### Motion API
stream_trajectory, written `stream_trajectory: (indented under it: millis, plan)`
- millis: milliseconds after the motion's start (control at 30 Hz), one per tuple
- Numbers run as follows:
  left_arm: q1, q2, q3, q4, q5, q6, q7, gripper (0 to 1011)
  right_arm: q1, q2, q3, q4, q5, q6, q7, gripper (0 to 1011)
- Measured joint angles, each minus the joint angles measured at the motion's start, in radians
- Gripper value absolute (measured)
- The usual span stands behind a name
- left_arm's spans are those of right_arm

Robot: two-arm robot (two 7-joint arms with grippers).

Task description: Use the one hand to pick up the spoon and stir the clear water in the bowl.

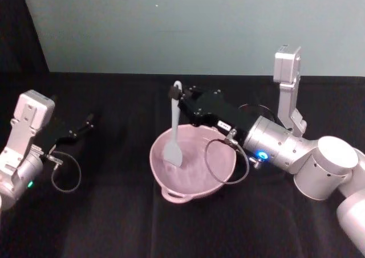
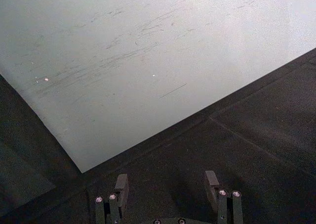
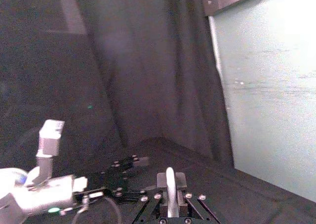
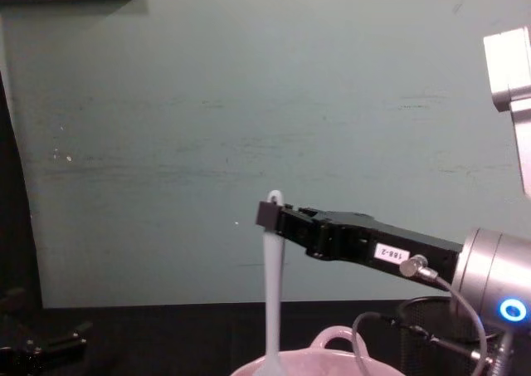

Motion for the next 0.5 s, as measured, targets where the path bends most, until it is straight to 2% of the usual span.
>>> stream_trajectory:
  millis: [133,233,500]
  plan:
    - [0.000,0.000,0.000,0.000,0.000,0.000,0.000,1011,0.025,-0.003,0.016,0.049,0.004,-0.007,0.000,106]
    - [0.000,0.000,0.000,0.000,0.000,0.000,0.000,1011,0.029,0.009,0.031,0.053,0.001,-0.007,-0.013,106]
    - [0.000,0.000,0.000,0.000,0.000,0.000,0.000,1011,-0.006,0.063,0.071,-0.003,-0.016,0.000,-0.053,106]
